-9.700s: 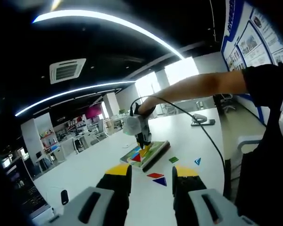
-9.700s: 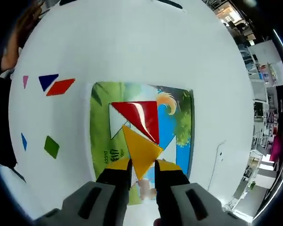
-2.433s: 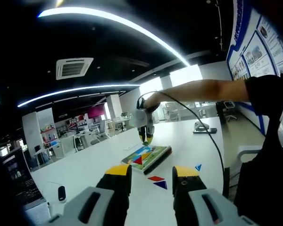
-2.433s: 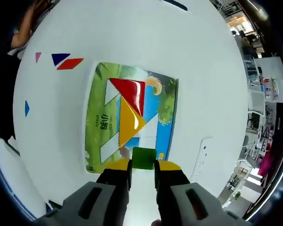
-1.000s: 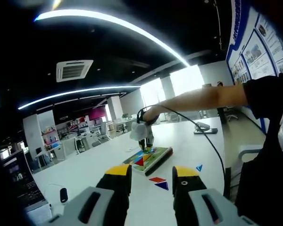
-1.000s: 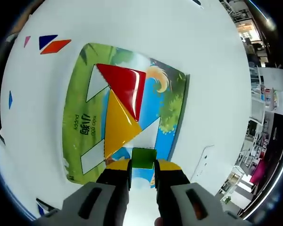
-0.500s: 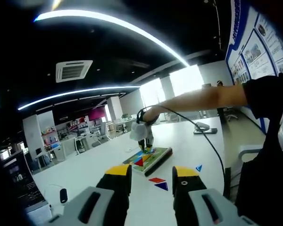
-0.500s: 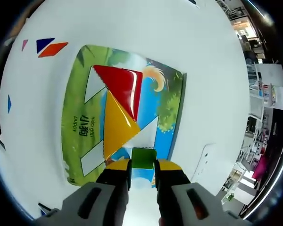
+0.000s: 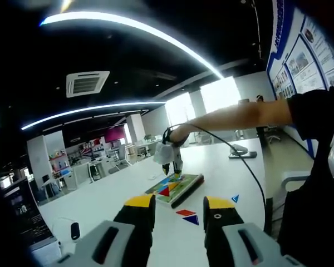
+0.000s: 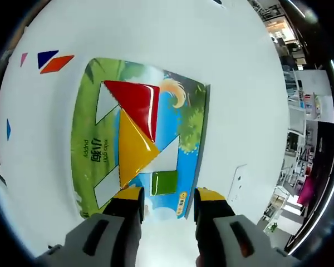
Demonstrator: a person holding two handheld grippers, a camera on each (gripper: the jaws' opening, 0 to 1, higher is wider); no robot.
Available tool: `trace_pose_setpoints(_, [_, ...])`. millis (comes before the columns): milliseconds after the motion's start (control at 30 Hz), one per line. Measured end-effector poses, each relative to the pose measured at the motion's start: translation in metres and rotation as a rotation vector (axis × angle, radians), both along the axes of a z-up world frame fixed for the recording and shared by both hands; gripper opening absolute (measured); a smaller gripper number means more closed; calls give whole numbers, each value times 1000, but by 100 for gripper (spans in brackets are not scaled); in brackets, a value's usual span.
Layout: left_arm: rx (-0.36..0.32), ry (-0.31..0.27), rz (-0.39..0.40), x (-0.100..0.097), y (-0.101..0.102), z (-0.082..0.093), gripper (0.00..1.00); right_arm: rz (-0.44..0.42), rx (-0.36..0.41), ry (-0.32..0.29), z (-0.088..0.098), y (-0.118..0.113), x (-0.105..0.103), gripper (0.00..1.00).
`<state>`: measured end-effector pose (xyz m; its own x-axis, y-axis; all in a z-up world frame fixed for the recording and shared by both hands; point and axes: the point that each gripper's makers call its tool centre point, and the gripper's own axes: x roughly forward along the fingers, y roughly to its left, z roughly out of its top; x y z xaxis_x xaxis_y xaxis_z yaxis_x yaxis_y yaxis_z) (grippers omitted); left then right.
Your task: Pick up the tangram pieces one by one and place each piece onto its matching region on the pattern sheet, fitting the shapes together until the outline on the sheet is completely filled by the tangram pieces
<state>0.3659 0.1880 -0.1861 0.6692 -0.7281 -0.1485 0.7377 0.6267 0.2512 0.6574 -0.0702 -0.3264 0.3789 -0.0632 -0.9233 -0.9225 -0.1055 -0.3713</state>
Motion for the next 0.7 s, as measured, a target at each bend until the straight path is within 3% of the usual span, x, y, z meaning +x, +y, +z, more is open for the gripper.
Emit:
trace_pose_setpoints(200, [2,6,-4,0,-2,-1,36,-14,9,-15,19,2,-10,41])
trace_pose_setpoints(467, [3,13,-5,2,-2,-2,36,-29,15,-25,30,1,-13,41])
trace_pose_setpoints(700, [-3,33,-5,7,-2,-7,36,-149,82,18,30,-2,-25,38])
